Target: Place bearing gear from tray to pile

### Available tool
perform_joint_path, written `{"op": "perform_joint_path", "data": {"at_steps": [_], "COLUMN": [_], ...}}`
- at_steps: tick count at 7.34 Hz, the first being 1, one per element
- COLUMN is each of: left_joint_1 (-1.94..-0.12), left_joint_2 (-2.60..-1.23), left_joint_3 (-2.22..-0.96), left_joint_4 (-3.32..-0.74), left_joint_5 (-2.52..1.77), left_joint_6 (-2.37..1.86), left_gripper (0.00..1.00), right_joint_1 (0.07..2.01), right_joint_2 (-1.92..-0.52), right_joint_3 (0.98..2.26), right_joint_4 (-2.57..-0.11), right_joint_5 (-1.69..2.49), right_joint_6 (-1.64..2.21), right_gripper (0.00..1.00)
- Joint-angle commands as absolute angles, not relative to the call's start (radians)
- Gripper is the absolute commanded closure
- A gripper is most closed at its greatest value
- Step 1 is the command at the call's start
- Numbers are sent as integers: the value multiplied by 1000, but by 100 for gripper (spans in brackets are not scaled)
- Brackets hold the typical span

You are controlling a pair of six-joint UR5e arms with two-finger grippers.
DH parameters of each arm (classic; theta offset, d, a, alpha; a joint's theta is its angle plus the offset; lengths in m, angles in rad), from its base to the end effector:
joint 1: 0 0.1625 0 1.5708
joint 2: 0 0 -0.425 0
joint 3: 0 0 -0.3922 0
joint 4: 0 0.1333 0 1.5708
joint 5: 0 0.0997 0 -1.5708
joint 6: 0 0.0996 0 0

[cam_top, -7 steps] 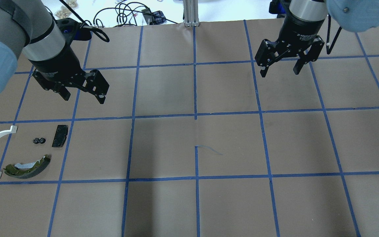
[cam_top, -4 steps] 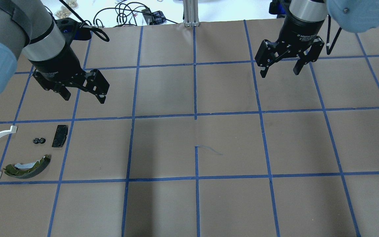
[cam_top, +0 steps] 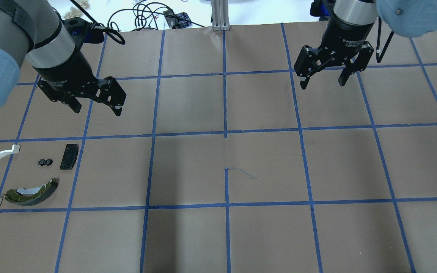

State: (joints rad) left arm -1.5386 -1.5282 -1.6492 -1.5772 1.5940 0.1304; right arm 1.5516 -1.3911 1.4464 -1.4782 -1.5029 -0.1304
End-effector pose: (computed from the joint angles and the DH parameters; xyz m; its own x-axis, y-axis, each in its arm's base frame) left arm -0.1158 -0.4732 0.4694 -0.9949 0.0989 -0.0175 0.0980 0.9942 0.0449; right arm 0.1294 -0.5541 0.4460 -0.9913 -0.0997 -0.0857 -0.1109 0.9843 0.1374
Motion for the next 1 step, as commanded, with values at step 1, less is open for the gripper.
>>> {"op": "perform_joint_path", "data": {"at_steps": [1], "left_joint_1": [-1539], "left_joint_2": [-1526], "left_joint_3": [-1651], "left_joint_4": [-1577], "left_joint_5": [1592], "left_joint_6": [127], "left_gripper": [0], "right_joint_1": [1545], "right_joint_2": [-1391], "right_joint_3": [1445], "right_joint_4": [-1479], "right_joint_5": [-1502], "right_joint_6": [-130], "right_gripper": [0]}}
